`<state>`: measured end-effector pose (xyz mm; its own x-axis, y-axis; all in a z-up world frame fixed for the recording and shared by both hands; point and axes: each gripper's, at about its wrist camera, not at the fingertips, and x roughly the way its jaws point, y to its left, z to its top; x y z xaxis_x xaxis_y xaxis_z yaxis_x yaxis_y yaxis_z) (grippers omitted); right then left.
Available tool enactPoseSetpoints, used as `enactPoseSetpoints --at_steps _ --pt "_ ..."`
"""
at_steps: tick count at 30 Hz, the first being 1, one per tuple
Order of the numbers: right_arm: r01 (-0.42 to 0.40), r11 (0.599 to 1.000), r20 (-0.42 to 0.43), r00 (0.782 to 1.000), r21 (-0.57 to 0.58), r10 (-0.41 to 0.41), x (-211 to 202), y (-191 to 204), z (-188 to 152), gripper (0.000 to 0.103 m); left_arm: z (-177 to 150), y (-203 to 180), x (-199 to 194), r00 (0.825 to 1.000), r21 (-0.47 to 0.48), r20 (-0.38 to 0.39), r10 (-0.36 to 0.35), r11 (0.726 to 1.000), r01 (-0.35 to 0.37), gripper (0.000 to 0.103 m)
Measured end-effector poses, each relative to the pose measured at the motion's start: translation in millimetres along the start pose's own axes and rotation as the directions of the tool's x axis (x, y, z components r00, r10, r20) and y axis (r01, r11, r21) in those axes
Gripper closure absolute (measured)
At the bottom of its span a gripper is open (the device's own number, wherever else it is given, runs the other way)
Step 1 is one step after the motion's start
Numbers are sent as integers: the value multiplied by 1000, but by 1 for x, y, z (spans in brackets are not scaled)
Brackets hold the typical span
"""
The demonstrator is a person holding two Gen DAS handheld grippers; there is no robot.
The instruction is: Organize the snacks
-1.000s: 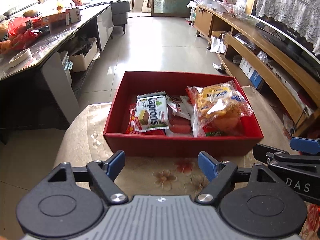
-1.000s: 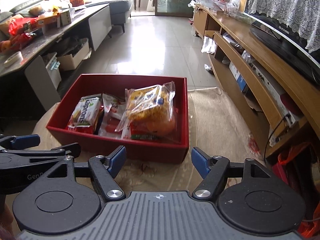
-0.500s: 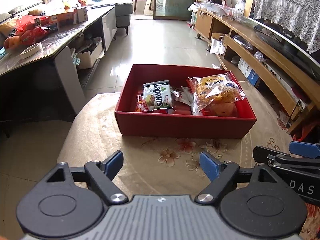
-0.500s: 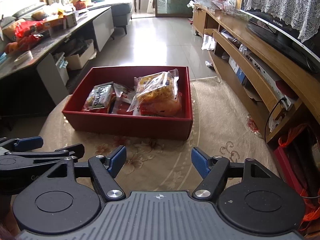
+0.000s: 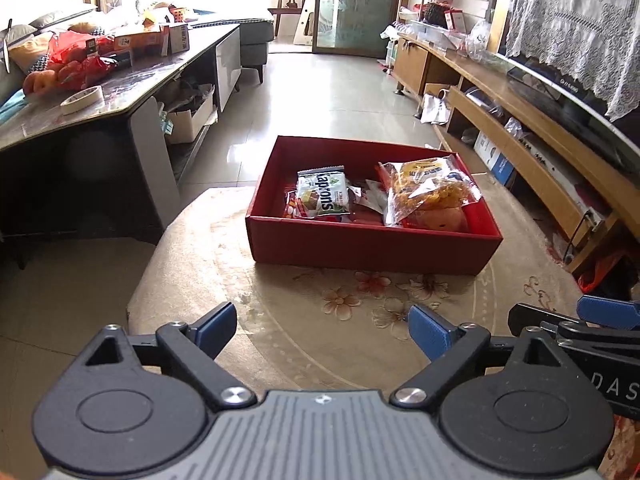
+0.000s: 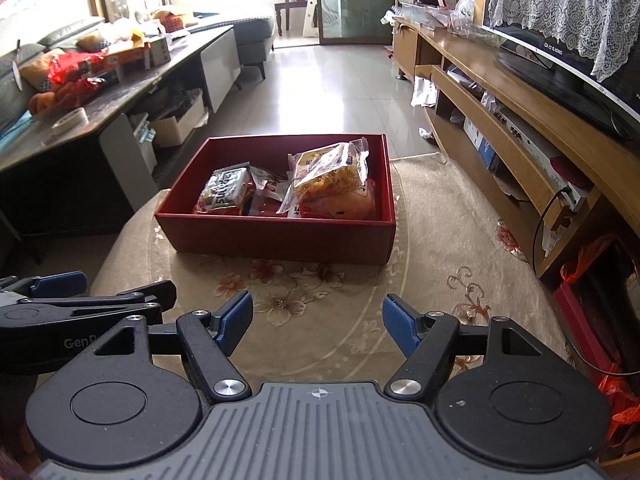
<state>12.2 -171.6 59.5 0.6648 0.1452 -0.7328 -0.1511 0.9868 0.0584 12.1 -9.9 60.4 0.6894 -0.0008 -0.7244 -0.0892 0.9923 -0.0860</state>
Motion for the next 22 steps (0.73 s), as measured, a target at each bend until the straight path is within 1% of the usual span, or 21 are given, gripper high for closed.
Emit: enactPoseSetpoints --at_steps 6,13,19,22 --pt "-2 1000 3 1000 2 2 -3 -1 -3 25 -4 -2 -5 1000 -3 15 -4 1000 4 13" --pt "9 1000 -8 1000 -6 -9 -4 0 -8 25 -10 -4 -5 1000 7 10 2 1000 -2 13" --pt "14 1000 -6 1000 -7 -14 -9 -3 -12 22 -14 -6 -9 1000 17 15 3 1000 -3 8" --pt "19 1000 -6 1000 -7 -19 -10 -4 -13 19 -16 -5 -10 1000 20 8 1 1000 -2 5"
